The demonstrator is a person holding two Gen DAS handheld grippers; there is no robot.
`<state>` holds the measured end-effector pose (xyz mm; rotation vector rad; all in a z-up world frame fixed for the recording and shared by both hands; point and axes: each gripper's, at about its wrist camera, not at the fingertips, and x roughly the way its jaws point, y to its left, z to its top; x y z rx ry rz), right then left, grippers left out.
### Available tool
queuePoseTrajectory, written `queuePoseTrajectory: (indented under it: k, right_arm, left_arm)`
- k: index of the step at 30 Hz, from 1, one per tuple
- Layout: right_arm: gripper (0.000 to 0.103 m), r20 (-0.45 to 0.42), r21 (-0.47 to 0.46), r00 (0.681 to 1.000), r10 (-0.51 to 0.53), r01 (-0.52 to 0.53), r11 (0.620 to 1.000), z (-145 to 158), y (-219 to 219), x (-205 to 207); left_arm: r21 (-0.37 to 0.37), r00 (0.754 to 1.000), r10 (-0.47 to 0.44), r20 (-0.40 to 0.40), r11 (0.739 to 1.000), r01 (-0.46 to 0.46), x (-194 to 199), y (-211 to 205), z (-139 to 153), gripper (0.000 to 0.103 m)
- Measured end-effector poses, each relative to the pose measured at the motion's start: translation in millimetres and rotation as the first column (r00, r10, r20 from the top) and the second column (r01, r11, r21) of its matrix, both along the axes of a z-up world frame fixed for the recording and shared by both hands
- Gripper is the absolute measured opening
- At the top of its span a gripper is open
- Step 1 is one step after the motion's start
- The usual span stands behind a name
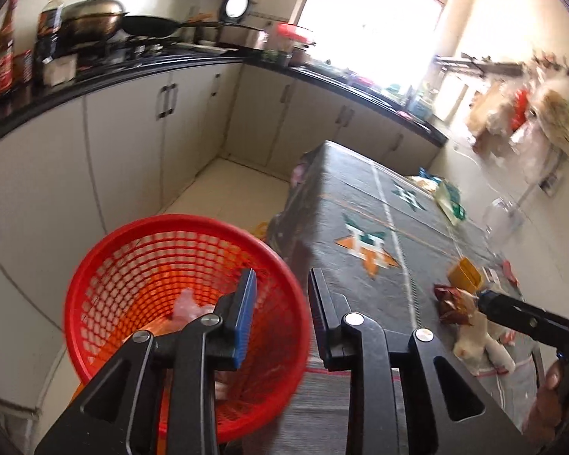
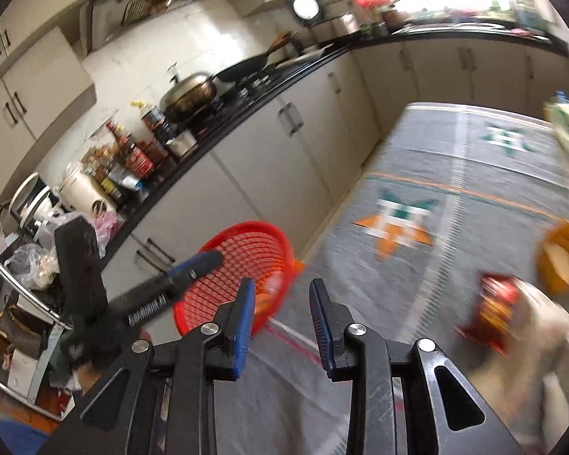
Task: Collect trash
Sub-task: 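Carry tissue pack and plastic bag to the red basket and release both, then return to the table and grasp the white printed bag with the left gripper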
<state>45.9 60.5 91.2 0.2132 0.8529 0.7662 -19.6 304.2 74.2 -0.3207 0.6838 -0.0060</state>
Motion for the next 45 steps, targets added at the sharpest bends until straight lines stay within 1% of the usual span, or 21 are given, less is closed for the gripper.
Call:
queuePoseTrajectory:
  k: [1, 3, 6, 9, 11, 15, 18, 22, 27, 29, 31, 32, 35, 36, 41, 45]
  right_arm:
    - [0.032, 0.004, -0.004, 0.999, -0.038, 0.038, 0.999, -2, -18, -10]
    - [0.032, -0.013, -0.002, 0.997, -0.075, 0.075, 0.997, -6, -41, -20]
    - [0.032, -0.048, 0.009, 0.99, -0.13, 0.131, 0.991, -13, -83, -35]
    - [0.032, -0.068, 0.043, 0.982, -0.178, 0.181, 0.983, -16, -123, -46]
    - [0.032, -0.072, 0.057, 0.976, -0.204, 0.208, 0.976, -17, -145, -55]
    - [0.032, -0.073, 0.064, 0.97, -0.234, 0.238, 0.969, -22, -184, -76]
    - [0.032, -0.079, 0.073, 0.965, -0.251, 0.256, 0.964, -29, -206, -87]
    - [0.033, -0.111, 0.113, 0.958, -0.263, 0.275, 0.955, -43, -230, -92]
    - [0.033, -0.155, 0.154, 0.945, -0.289, 0.312, 0.938, -61, -257, -97]
    - [0.033, -0.151, 0.156, 0.944, -0.294, 0.316, 0.936, -61, -262, -102]
    - [0.033, -0.149, 0.156, 0.943, -0.299, 0.321, 0.934, -62, -266, -106]
    - [0.033, -0.148, 0.159, 0.942, -0.3, 0.322, 0.933, -62, -268, -107]
    - [0.033, -0.151, 0.169, 0.939, -0.309, 0.333, 0.928, -64, -273, -108]
    - [0.033, -0.151, 0.173, 0.938, -0.313, 0.337, 0.926, -65, -275, -108]
    - [0.033, -0.162, 0.16, 0.929, -0.332, 0.357, 0.92, -72, -283, -102]
    - [0.036, -0.153, 0.138, 0.926, -0.345, 0.365, 0.921, -73, -291, -99]
  left_arm:
    - [0.011, 1.0, -0.008, 0.001, 1.0, 0.008, -2, -7, 0, 0.027]
    - [0.008, 1.0, -0.026, 0.003, 1.0, 0.025, -9, -20, 2, 0.027]
    - [-0.006, 0.998, -0.051, 0.02, 0.999, 0.052, -26, -42, 4, 0.032]
    - [0.002, 0.997, -0.072, 0.029, 0.997, 0.072, -45, -68, 6, 0.033]
    - [-0.002, 0.996, -0.089, 0.032, 0.996, 0.089, -59, -88, 7, 0.034]
    - [-0.002, 0.991, -0.131, 0.015, 0.991, 0.131, -71, -130, 4, 0.035]
    - [0.031, 0.984, -0.177, -0.004, 0.984, 0.177, -73, -166, 4, 0.035]
    - [0.084, 0.968, -0.246, -0.045, 0.965, 0.249, -71, -212, 3, 0.037]
    - [0.108, 0.953, -0.292, -0.078, 0.948, 0.299, -75, -243, -1, 0.038]
    - [0.108, 0.951, -0.298, -0.083, 0.946, 0.306, -77, -249, 0, 0.042]
    - [0.095, 0.947, -0.309, -0.09, 0.944, 0.317, -73, -249, 2, 0.055]
    - [0.092, 0.94, -0.326, -0.097, 0.938, 0.334, -69, -251, 1, 0.058]
    - [0.109, 0.928, -0.342, -0.145, 0.927, 0.358, -46, -258, -5, 0.059]
    - [0.1, 0.921, -0.35, -0.169, 0.924, 0.37, -36, -260, -9, 0.059]
    - [0.026, 0.902, -0.353, -0.248, 0.929, 0.37, 13, -267, -30, 0.059]
    - [0.029, 0.9, -0.326, -0.291, 0.937, 0.349, 41, -273, -43, 0.059]
